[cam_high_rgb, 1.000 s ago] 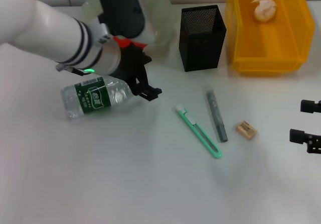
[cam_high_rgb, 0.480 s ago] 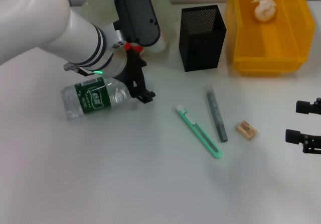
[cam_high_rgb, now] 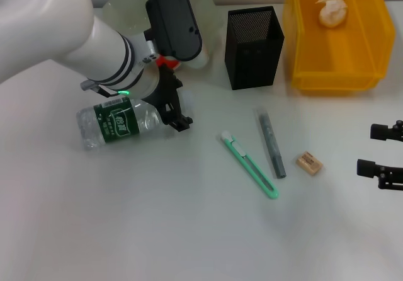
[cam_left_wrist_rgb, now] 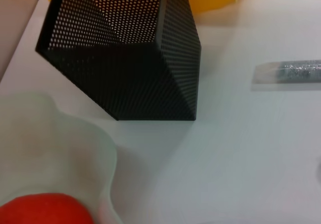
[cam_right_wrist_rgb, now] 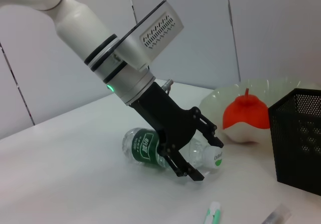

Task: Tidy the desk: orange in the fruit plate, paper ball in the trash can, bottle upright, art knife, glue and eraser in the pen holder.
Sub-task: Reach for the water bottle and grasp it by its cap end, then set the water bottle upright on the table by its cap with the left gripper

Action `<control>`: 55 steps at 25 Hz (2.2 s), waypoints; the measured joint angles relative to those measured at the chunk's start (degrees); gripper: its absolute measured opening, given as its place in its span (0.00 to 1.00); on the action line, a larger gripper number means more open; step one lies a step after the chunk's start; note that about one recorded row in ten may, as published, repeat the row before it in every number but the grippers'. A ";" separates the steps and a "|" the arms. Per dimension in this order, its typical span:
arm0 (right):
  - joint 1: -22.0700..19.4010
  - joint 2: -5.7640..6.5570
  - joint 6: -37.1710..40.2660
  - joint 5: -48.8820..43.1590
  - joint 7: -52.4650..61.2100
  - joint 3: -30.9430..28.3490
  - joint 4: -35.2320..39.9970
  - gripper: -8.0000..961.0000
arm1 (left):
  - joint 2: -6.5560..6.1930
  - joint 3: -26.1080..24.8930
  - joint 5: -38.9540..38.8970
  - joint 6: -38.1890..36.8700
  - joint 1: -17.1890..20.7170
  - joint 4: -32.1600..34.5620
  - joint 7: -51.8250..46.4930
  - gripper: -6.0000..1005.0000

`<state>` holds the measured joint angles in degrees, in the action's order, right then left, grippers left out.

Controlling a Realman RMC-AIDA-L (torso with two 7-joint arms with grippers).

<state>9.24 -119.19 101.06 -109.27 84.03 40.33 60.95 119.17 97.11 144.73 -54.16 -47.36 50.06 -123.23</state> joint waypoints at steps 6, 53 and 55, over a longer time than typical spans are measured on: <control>0.13 0.02 -0.01 -0.01 0.07 -0.18 -0.04 0.87 | 0.01 0.69 -0.11 1.30 -0.14 -0.13 -1.04 0.68; 3.84 -0.25 2.29 0.57 2.90 0.71 -0.83 0.87 | -0.56 -23.73 -40.54 -3.85 35.02 28.15 11.35 0.46; 3.72 -0.25 2.30 0.57 2.90 0.71 -0.88 0.87 | -0.56 -23.73 -40.54 -3.85 35.02 28.15 11.35 0.47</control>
<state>12.96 -119.44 103.36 -108.70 86.93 41.04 60.07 118.61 73.38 104.19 -58.01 -12.34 78.21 -111.88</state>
